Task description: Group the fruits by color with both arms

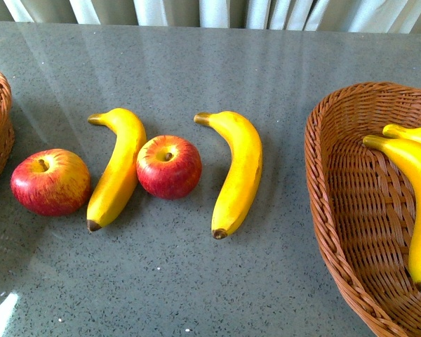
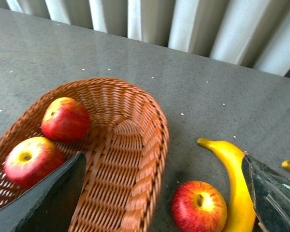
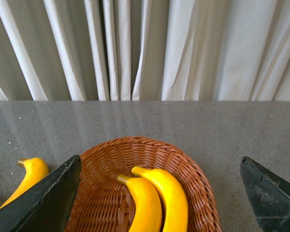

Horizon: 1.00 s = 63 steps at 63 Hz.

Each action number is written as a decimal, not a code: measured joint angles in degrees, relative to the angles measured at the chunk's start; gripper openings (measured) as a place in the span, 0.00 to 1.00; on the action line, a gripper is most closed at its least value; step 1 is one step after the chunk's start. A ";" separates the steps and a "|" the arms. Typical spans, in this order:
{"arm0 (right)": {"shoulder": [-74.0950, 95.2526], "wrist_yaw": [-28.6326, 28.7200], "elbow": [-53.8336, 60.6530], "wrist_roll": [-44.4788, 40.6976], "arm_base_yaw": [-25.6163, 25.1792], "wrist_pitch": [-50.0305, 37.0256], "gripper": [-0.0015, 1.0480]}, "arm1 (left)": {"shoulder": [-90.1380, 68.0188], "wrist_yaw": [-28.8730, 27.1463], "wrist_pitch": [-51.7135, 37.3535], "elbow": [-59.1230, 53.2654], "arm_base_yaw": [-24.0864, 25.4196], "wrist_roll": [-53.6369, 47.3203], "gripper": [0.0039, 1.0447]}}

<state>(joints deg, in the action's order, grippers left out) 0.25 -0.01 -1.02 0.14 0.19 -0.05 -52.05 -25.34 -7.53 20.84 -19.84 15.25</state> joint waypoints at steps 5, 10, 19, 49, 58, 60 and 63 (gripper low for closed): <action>0.00 0.00 0.00 0.00 0.00 0.00 0.91 | -6.08 -0.37 -3.06 1.70 -2.51 -0.55 0.91; 0.00 0.00 0.00 0.02 0.00 0.00 0.91 | -12.41 -0.48 -5.09 3.19 -4.68 -0.74 0.91; 0.00 0.00 0.00 0.00 0.00 0.02 0.91 | -20.59 -0.92 -6.75 5.29 -7.74 -0.31 0.91; 0.00 0.00 0.00 0.02 0.00 0.02 0.91 | -34.75 1.60 -7.58 6.82 -9.07 8.46 0.91; 0.00 0.00 0.00 0.00 0.00 0.00 0.91 | -37.27 1.90 -8.44 7.85 -8.68 9.11 0.91; 0.00 0.00 0.00 0.00 0.00 0.02 0.91 | -37.88 2.03 -8.61 8.07 -8.57 9.25 0.91; 0.00 0.00 0.00 0.00 0.00 0.00 0.91 | -38.95 1.99 -8.85 8.46 -8.28 9.55 0.91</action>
<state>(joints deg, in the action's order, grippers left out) 0.25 -0.01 -1.02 0.14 0.19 -0.05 -91.00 -23.35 -16.38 29.30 -28.12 24.80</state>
